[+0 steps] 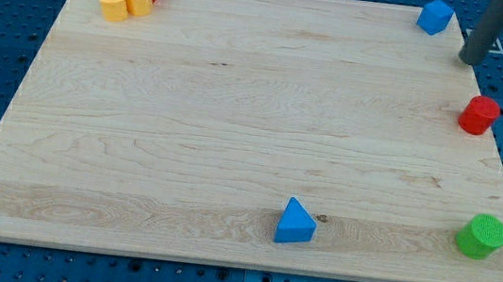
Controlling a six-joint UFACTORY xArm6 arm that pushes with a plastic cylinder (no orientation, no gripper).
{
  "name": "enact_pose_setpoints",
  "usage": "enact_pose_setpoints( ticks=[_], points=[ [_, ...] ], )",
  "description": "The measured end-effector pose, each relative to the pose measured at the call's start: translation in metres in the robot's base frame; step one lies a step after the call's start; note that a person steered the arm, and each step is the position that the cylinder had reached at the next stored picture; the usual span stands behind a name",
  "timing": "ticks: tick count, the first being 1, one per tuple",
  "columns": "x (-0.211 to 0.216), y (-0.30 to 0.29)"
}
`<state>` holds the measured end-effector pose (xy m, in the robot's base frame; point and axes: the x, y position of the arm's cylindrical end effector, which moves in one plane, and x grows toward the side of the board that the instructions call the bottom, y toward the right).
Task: Move the blue cube to the top center of the board
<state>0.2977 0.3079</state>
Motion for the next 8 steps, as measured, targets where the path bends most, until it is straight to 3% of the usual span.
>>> enact_pose_setpoints(
  ticks=[2,4,8],
  points=[
    [-0.040,0.037],
    [-0.107,0.020],
    [-0.089,0.010]
  ],
)
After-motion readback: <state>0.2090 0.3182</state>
